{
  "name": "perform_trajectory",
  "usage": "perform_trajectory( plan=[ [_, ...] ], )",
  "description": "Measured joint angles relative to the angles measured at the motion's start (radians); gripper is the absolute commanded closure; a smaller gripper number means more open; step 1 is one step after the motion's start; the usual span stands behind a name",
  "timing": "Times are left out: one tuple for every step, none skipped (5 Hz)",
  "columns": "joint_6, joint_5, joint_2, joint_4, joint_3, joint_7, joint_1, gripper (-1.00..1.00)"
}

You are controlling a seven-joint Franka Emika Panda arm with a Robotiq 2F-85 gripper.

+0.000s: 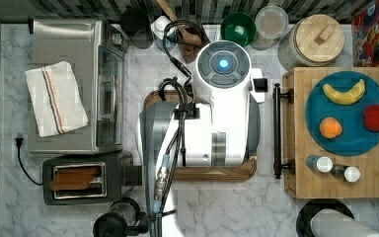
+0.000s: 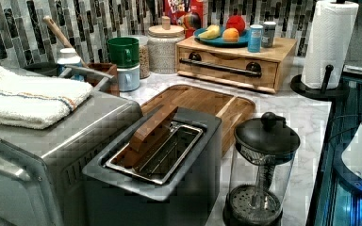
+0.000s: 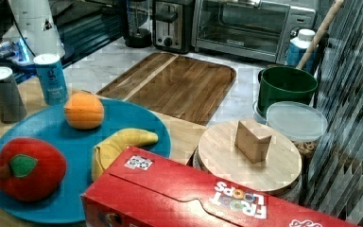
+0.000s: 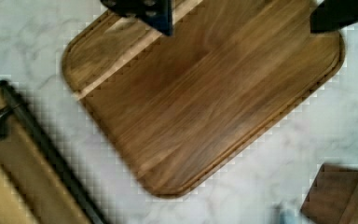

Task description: Open the drawer.

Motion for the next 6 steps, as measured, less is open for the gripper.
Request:
perform_trajectory(
  plan=[
    [-0.003,0.014,0.000,-0.023,-0.002,-0.165,-0.008,-1.00],
    [0.000,0.011,-0.004,-0.054,-0.020,-0.362,-0.012,-1.00],
    [0.000,-0.046,-0.004,-0.073,-0.033,-0.518,-0.020,-1.00],
    [0.010,-0.084,-0.004,-0.085,-0.036,-0.610,-0.032,-1.00],
    [0.126,-0.114,-0.006,-0.108,-0.056,-0.648,-0.038,-1.00],
    [0.236,-0.170,-0.004,-0.140,-0.068,-0.741,-0.064,-1.00]
  ],
)
